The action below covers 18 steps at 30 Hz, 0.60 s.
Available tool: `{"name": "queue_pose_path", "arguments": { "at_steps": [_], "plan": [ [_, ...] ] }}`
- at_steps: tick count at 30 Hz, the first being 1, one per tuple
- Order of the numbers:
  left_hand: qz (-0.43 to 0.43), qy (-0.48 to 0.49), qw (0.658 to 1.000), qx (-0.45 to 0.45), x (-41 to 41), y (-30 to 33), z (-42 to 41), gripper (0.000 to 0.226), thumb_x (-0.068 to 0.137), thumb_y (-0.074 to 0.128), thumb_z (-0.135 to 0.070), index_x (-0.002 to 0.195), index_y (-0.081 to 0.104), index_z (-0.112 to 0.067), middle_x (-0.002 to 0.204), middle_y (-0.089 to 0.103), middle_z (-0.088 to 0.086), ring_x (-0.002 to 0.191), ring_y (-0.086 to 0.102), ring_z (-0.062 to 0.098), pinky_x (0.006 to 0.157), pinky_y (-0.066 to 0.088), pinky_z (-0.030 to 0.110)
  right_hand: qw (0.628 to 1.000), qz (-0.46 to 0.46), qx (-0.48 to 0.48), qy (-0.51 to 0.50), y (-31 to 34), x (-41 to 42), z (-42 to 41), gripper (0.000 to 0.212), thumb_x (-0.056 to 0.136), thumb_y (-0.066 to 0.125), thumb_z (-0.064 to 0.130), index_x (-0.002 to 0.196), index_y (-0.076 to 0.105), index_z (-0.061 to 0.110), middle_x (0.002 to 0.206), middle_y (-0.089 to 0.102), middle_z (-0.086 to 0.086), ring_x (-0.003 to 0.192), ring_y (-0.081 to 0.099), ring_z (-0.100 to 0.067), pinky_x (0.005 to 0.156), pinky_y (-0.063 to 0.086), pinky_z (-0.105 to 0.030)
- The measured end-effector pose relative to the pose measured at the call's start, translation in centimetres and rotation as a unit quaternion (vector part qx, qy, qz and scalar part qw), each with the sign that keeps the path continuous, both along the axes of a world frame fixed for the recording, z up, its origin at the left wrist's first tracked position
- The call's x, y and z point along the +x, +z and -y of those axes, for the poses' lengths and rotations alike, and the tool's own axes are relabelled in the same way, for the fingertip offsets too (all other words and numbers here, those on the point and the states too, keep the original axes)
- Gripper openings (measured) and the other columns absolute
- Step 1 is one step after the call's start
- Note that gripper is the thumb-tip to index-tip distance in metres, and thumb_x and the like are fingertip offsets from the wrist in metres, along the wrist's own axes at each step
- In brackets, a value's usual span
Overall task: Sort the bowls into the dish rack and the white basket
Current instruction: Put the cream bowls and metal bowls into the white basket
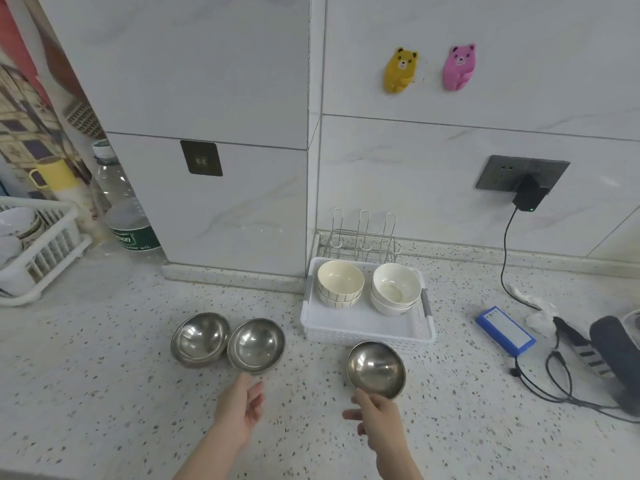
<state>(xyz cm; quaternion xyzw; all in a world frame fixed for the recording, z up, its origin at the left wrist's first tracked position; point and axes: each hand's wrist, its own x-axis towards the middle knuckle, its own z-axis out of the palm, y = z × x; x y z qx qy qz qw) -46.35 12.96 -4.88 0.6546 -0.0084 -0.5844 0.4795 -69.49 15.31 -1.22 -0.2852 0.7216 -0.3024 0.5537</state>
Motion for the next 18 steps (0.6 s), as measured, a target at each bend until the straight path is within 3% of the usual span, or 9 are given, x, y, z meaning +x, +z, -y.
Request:
{"name": "queue_pose_path", "arguments": {
  "at_steps": [4,8,12,18],
  "plan": [
    [-0.014,-0.012,1.000,0.007,1.0,0.4,0.3,0.045,0.096,0.057,-0.025,0.138,0.047,-0.011,0.094,0.068,0.012,0.062,0.056,0.017,0.028,0.038,0.018,0.993,0.015,0.107,-0.039,-1.1,0.2,-1.2,0.055,0.098,0.041,0.052,0.091,0.068,0.004,0.067,0.075,-0.005,0.049,0.049,-0.015,0.047,0.036,-0.024],
    [-0.019,-0.032,0.999,0.011,1.6,0.7,0.6,0.044,0.096,0.058,-0.025,0.137,0.048,-0.011,0.095,0.069,0.013,0.061,0.056,0.017,0.030,0.039,0.017,0.987,0.004,0.112,-0.114,-2.2,0.1,-1.5,0.055,0.098,0.040,0.051,0.106,0.061,0.001,0.067,0.075,-0.008,0.049,0.046,-0.018,0.048,0.033,-0.024],
    [-0.020,-0.054,0.998,0.014,2.1,1.0,1.1,0.042,0.097,0.058,-0.025,0.136,0.048,-0.012,0.097,0.069,0.013,0.061,0.056,0.016,0.030,0.038,0.016,0.981,-0.005,0.094,-0.167,-2.1,0.2,-1.4,0.048,0.097,0.042,0.051,0.123,0.048,0.011,0.085,0.073,-0.008,0.057,0.046,-0.019,0.051,0.031,-0.025],
    [-0.019,-0.104,0.994,0.036,2.5,0.9,1.9,0.029,0.095,0.059,-0.018,0.122,0.055,-0.008,0.099,0.072,0.015,0.057,0.057,0.015,0.031,0.039,0.015,0.981,-0.007,0.080,-0.176,-1.8,0.3,-0.6,0.059,0.096,0.048,0.047,0.143,0.037,0.013,0.100,0.068,-0.008,0.069,0.055,-0.022,0.055,0.035,-0.029]
  ]
}}
